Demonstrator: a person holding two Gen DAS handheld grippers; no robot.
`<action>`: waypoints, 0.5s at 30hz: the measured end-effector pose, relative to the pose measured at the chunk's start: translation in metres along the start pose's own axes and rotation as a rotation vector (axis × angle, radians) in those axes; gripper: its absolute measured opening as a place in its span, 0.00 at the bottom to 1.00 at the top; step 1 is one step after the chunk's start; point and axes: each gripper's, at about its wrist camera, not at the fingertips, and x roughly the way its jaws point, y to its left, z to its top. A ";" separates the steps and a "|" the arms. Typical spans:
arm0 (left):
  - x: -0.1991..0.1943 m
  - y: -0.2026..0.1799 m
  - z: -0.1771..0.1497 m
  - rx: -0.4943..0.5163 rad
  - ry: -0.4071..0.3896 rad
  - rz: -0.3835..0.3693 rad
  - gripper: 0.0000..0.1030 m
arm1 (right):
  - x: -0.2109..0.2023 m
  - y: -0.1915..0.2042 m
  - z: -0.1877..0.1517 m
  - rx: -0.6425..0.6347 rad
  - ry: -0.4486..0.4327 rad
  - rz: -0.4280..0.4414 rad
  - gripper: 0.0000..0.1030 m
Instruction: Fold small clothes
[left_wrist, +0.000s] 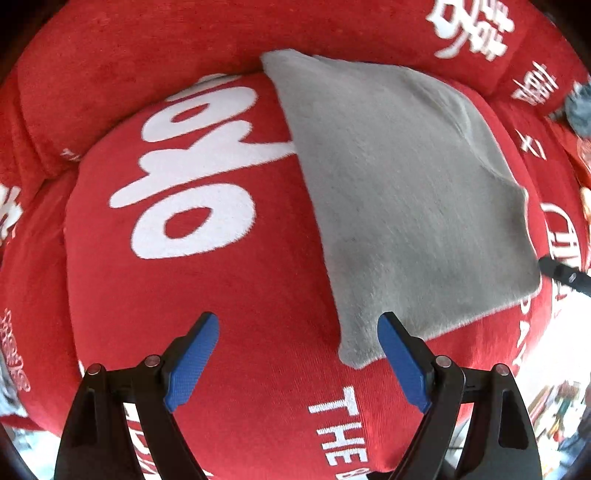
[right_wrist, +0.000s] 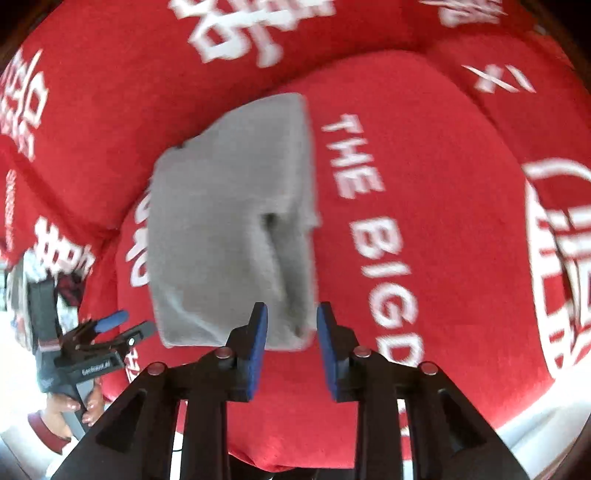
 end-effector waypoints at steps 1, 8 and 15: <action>0.000 0.000 0.002 -0.011 0.000 0.008 0.86 | 0.011 0.003 0.003 -0.008 0.030 -0.005 0.14; 0.005 -0.004 0.008 -0.036 0.016 0.024 0.86 | 0.040 -0.028 0.005 0.119 0.091 -0.015 0.07; 0.007 -0.010 0.010 -0.036 0.030 0.035 0.86 | 0.012 -0.046 -0.002 0.146 0.068 -0.080 0.15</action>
